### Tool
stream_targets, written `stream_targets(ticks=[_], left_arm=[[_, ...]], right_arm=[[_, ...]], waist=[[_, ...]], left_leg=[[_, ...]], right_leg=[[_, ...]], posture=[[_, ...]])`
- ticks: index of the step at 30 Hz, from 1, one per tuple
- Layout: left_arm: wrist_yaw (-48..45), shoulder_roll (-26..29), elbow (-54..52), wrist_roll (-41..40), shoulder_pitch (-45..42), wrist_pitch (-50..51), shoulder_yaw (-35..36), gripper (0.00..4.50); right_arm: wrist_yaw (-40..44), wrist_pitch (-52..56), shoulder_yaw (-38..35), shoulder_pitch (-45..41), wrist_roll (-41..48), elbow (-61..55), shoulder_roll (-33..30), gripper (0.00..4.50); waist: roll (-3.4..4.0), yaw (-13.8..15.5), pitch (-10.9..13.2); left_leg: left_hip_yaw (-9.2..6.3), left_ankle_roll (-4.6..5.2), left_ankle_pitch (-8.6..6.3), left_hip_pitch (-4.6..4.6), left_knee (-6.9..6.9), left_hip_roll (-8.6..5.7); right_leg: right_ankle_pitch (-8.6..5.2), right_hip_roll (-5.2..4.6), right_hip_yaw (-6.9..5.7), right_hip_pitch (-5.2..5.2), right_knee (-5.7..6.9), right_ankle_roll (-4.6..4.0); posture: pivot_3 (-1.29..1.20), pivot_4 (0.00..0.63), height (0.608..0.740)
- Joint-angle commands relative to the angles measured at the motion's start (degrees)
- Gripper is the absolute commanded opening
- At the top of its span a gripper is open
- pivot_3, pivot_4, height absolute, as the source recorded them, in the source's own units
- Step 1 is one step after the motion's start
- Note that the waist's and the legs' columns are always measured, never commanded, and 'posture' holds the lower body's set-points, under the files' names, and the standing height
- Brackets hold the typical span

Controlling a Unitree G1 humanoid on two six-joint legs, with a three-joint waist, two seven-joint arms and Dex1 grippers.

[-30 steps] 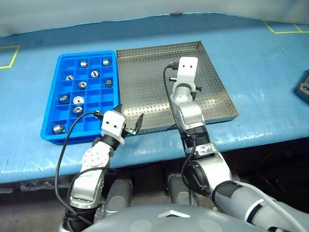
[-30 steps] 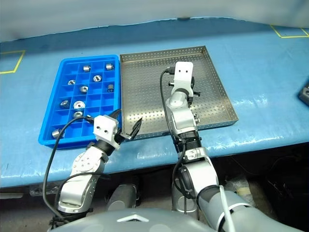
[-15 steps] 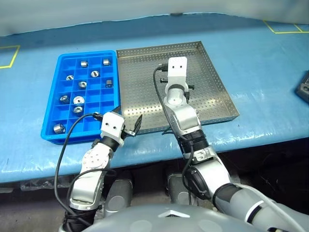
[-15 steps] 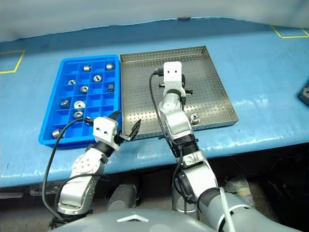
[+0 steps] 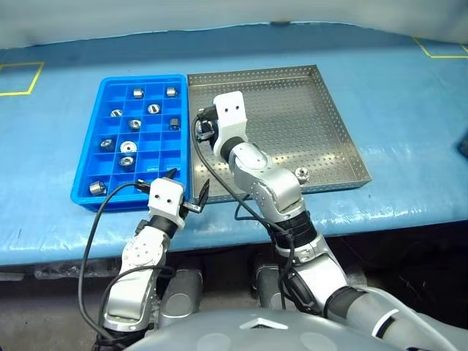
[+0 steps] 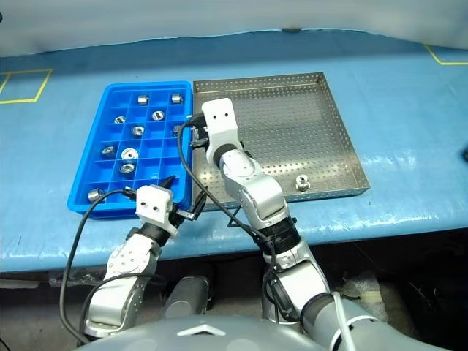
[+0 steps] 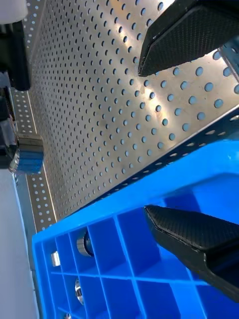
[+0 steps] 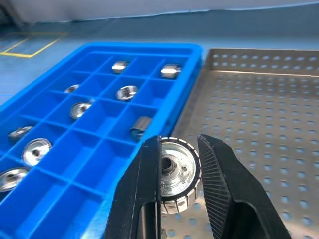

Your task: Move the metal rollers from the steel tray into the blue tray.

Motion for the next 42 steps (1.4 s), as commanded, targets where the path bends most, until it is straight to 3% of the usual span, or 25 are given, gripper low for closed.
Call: stream_targets(ticks=[1,8,22,42], left_arm=[[0.1,0.6,-4.2,0.0,1.5,-2.6,0.7,4.50],[1.9,0.8,-6.6,0.6,5.8,-3.0,3.8,4.50],[3.9,-0.3,-7.6,0.9,8.2,-3.9,4.2,4.50],[2.8,0.0,-4.4,0.9,3.8,-3.2,1.9,4.50]], right_arm=[[4.8,0.0,2.5,-1.6,3.5,-1.6,8.0,0.77],[9.6,-2.4,6.9,-4.1,3.4,4.3,9.1,0.77],[11.5,-8.8,5.4,-8.6,0.5,15.2,8.9,0.77],[11.3,-6.0,3.2,-9.4,-3.4,13.4,4.8,0.77]], waist=[[0.00,0.4,0.0],[-0.01,2.1,0.0],[-0.03,5.2,0.0],[-0.03,4.9,0.0]], left_leg=[[-0.01,0.00,0.00,0.00,0.00,0.00],[-0.06,0.00,0.00,0.01,-0.05,0.00],[-0.05,-0.01,0.00,0.01,-0.06,0.00],[-0.04,-0.03,0.01,0.00,-0.24,0.00]], right_leg=[[-0.01,0.00,0.00,0.00,0.00,0.00],[-0.07,0.00,-0.09,-0.02,0.00,-0.09],[-0.09,0.01,-0.11,-0.05,0.01,-0.11],[-0.12,0.01,-0.11,-0.09,-0.04,-0.18]], posture=[[0.28,0.150,0.740],[0.34,0.150,0.740],[0.38,0.150,0.740],[0.30,0.150,0.740]])
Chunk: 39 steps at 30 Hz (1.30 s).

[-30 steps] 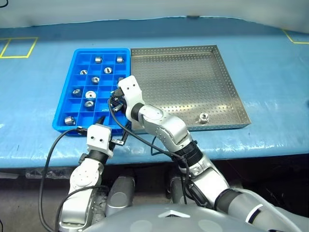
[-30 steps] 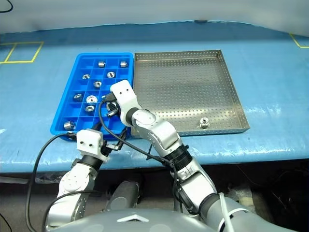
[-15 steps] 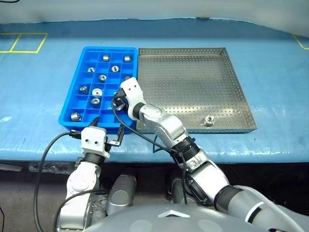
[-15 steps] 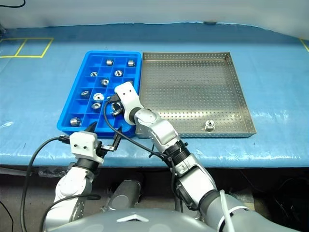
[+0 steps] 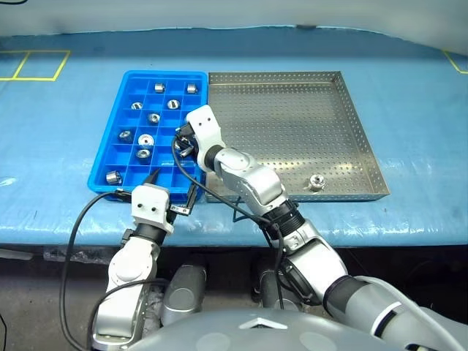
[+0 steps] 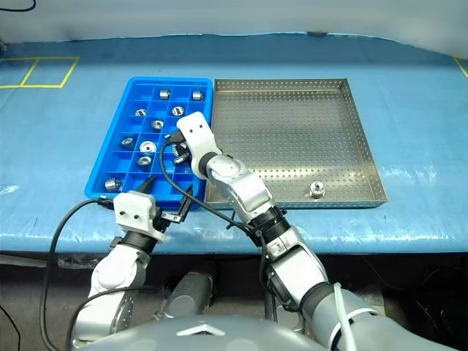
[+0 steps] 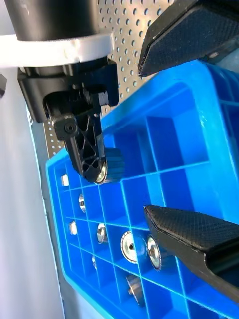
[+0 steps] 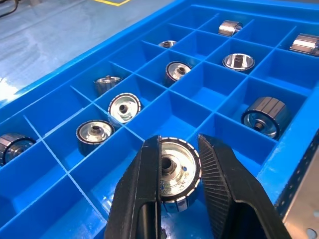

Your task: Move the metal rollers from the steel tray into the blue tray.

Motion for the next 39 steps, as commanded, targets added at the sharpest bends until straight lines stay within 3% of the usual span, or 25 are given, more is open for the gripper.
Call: stream_targets(ticks=[1,6,16,24,28,34,39], left_arm=[[-0.3,0.3,-0.1,0.2,-0.4,-0.8,-0.1,4.50],[-0.6,0.4,0.1,0.0,-0.8,-0.8,-0.1,4.50],[-1.0,0.3,0.8,0.1,-2.1,0.0,-0.8,4.50],[-3.2,0.6,3.3,-0.6,-5.2,0.9,-2.8,4.50],[-6.4,2.2,6.2,0.0,-8.5,1.5,-6.1,4.50],[-9.4,2.2,8.6,-1.8,-12.1,1.4,-7.9,4.50],[-12.6,2.7,10.7,-2.4,-13.8,0.9,-9.7,4.50]], right_arm=[[0.3,1.3,0.3,-3.4,-0.9,-2.9,4.8,0.77],[1.0,3.1,1.0,-1.5,-1.5,-4.4,4.3,0.77],[-2.9,5.1,-3.0,0.1,-1.5,-8.2,3.9,3.94],[-7.7,14.5,-11.6,6.1,-1.5,-23.6,-2.7,3.94],[-8.9,23.0,-12.9,8.7,-4.6,-31.5,-9.7,3.94],[-7.0,32.7,-15.3,8.9,-4.8,-39.0,-16.6,3.94],[-3.1,45.2,-17.1,7.9,-3.3,-42.0,-23.8,3.94]], waist=[[0.00,-0.1,0.0],[0.00,-0.4,0.0],[0.00,-1.0,0.0],[-0.02,-2.2,0.0],[-0.01,-3.3,0.0],[0.00,-6.7,0.0],[0.01,-7.5,0.0]], left_leg=[[0.00,0.00,0.00,0.00,-0.01,0.00],[0.00,0.00,0.00,0.00,-0.01,0.00],[0.00,-0.02,0.01,0.00,0.00,0.00],[0.00,-0.02,0.01,-0.02,0.01,-0.02],[0.02,-0.02,0.01,-0.04,0.09,-0.07],[0.09,-0.02,0.01,-0.02,0.16,-0.04],[0.10,-0.01,0.01,-0.06,0.23,-0.07]], right_leg=[[0.00,0.00,0.00,-0.01,0.00,-0.01],[-0.01,0.00,0.00,0.00,0.00,-0.01],[-0.01,-0.01,0.00,0.01,0.01,-0.01],[0.00,-0.05,-0.01,0.04,-0.03,0.00],[0.01,-0.10,-0.01,0.04,-0.01,0.02],[0.03,-0.10,0.03,0.06,0.02,0.07],[0.09,-0.11,0.05,0.08,0.02,0.17]], posture=[[0.30,0.150,0.740],[0.29,0.150,0.740],[0.25,0.150,0.740],[0.15,0.150,0.740],[0.08,0.150,0.740],[0.00,0.150,0.740],[-0.02,0.150,0.740]])
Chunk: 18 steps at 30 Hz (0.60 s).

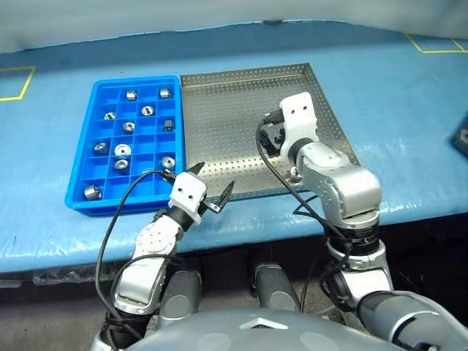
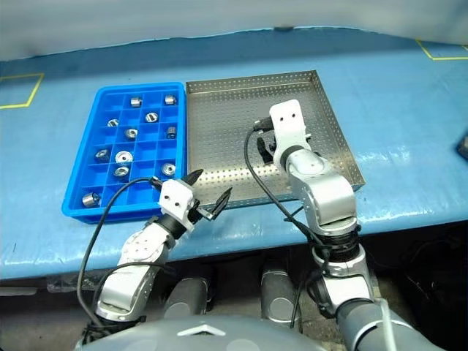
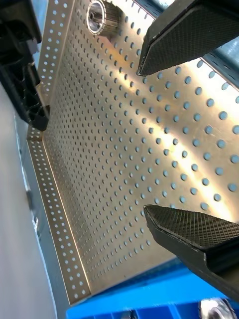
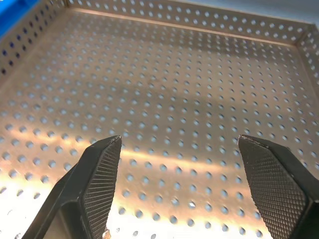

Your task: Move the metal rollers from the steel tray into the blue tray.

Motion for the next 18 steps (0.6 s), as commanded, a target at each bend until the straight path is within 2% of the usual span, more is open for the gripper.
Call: stream_targets(ticks=[1,10,18], left_arm=[[-2.5,0.5,0.1,-1.4,-0.8,-0.8,-1.7,4.50],[-5.4,2.0,-0.9,-2.8,-0.5,-0.2,-2.6,4.50],[-4.5,2.1,-1.1,-2.6,0.2,-0.3,-2.5,4.50]], right_arm=[[3.0,8.7,-2.7,-1.6,1.9,-3.4,-2.5,3.94],[6.2,17.7,-4.0,0.8,3.7,-3.5,-4.2,3.94],[6.7,18.1,-1.9,3.4,3.4,-2.0,-6.7,3.94]], waist=[[0.00,-0.1,0.0],[0.00,-1.0,0.0],[-0.01,-0.8,0.0]], left_leg=[[0.01,0.00,0.00,0.00,0.03,0.00],[0.04,0.02,0.00,0.02,0.09,0.00],[0.07,0.03,0.00,0.02,0.12,0.00]], right_leg=[[0.00,0.00,0.01,0.01,0.00,0.01],[0.03,0.00,0.04,0.05,0.00,0.07],[0.07,0.00,0.08,0.05,-0.01,0.15]], posture=[[-0.02,0.150,0.740],[-0.01,0.150,0.740],[0.01,0.150,0.740]])
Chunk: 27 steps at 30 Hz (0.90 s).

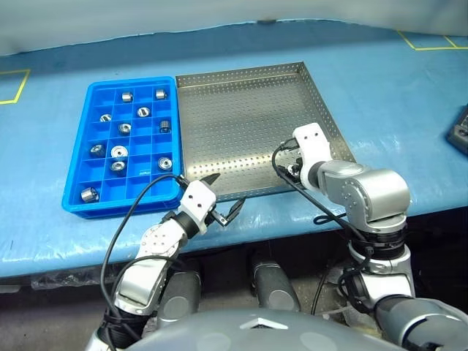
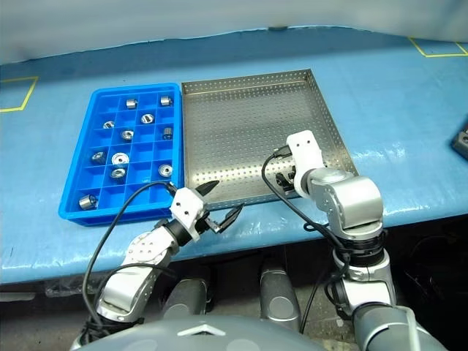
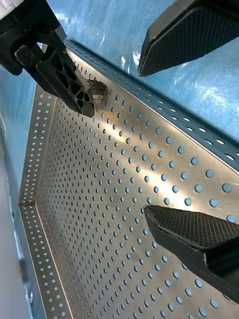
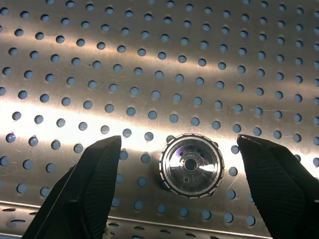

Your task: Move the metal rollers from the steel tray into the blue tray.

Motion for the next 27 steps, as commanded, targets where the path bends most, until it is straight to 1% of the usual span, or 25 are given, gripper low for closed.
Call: stream_targets(ticks=[1,3,4,5,10,11,14,16,19,21,27], left_arm=[[0.7,-0.4,-2.1,-0.4,0.2,-0.3,0.3,4.50],[0.9,-0.4,-2.1,-0.4,0.4,-0.4,0.4,4.50],[1.1,-0.5,-2.1,-0.4,0.4,-0.4,0.5,4.50],[1.3,-0.5,-2.1,-0.2,0.3,-0.4,0.5,4.50],[2.5,-0.7,-2.0,0.2,0.1,-0.7,1.3,4.50],[2.6,-0.6,-2.2,0.1,0.1,-0.6,1.4,4.50],[3.1,-0.6,-3.1,-0.4,0.4,-0.6,2.3,4.50],[3.8,-1.0,-4.0,-0.9,0.9,-0.7,3.5,4.50],[6.6,-2.4,-5.5,-1.0,1.7,-1.2,6.2,4.50],[8.9,-3.7,-6.6,-0.9,2.4,-1.4,8.6,4.50],[16.1,-6.2,-11.0,0.8,7.0,-2.3,16.2,4.50]], right_arm=[[0.5,-0.5,0.4,1.3,-0.1,0.3,-1.5,3.94],[0.6,-1.3,0.4,2.2,-0.3,1.2,-1.5,3.94],[0.5,-1.6,0.2,2.5,-0.4,1.8,-1.3,3.56],[0.3,-2.0,0.1,2.6,-0.6,2.4,-1.0,3.41],[-0.4,-3.7,-0.2,2.9,-1.3,4.1,0.1,1.83],[-0.5,-3.7,-0.1,2.8,-1.4,4.2,0.3,1.69],[-0.5,-3.8,0.5,1.8,-1.3,3.2,1.2,1.69],[-0.5,-4.8,0.2,0.1,-0.7,1.9,3.9,1.69],[-1.0,-10.0,0.9,-2.7,-0.3,0.5,9.6,1.69],[-1.2,-13.7,2.6,-4.3,-0.6,0.8,12.6,1.69],[-0.4,-28.1,8.7,-8.7,-1.4,8.6,20.9,1.69]], waist=[[-0.01,0.1,0.0],[-0.01,0.1,0.0],[-0.01,0.1,0.0],[-0.01,0.1,0.0],[-0.02,0.5,0.0],[-0.02,0.5,0.0],[-0.02,0.4,0.0],[-0.03,0.3,0.0],[-0.03,-0.1,0.0],[-0.02,0.2,0.0],[-0.03,2.7,0.0]], left_leg=[[0.00,0.00,0.00,0.00,0.00,0.00],[0.00,0.00,0.00,0.00,0.00,0.00],[0.00,0.00,0.00,0.00,0.00,-0.01],[0.00,0.00,0.00,0.01,0.00,-0.01],[0.00,0.00,0.00,0.01,0.00,-0.01],[0.00,0.00,0.00,0.02,0.00,-0.01],[0.00,0.01,0.00,0.06,0.01,0.00],[0.00,0.02,0.02,0.07,0.02,0.00],[0.03,0.03,0.02,0.09,-0.01,0.06],[0.01,0.04,0.02,0.08,-0.02,0.11],[-0.07,0.03,0.02,0.04,-0.11,0.05]], right_leg=[[0.00,0.00,0.00,0.01,-0.01,0.00],[0.00,0.00,0.00,0.01,-0.01,0.00],[0.00,0.00,0.01,0.01,-0.01,0.01],[0.01,0.00,0.01,0.02,-0.02,0.02],[0.02,0.00,0.00,0.03,-0.02,0.04],[0.02,0.00,0.00,0.04,-0.02,0.04],[0.02,0.00,0.01,0.06,-0.02,0.03],[0.02,0.00,0.01,0.06,-0.01,0.04],[0.03,0.05,0.03,0.00,0.05,0.06],[0.17,0.10,0.02,-0.04,0.07,0.29],[0.17,0.06,-0.02,-0.02,-0.01,0.28]], posture=[[0.02,0.150,0.740],[0.02,0.150,0.740],[0.02,0.150,0.740],[0.02,0.150,0.740],[0.03,0.150,0.740],[0.03,0.150,0.740],[0.05,0.150,0.740],[0.06,0.150,0.740],[0.09,0.150,0.740],[0.13,0.150,0.740],[0.25,0.150,0.740]])
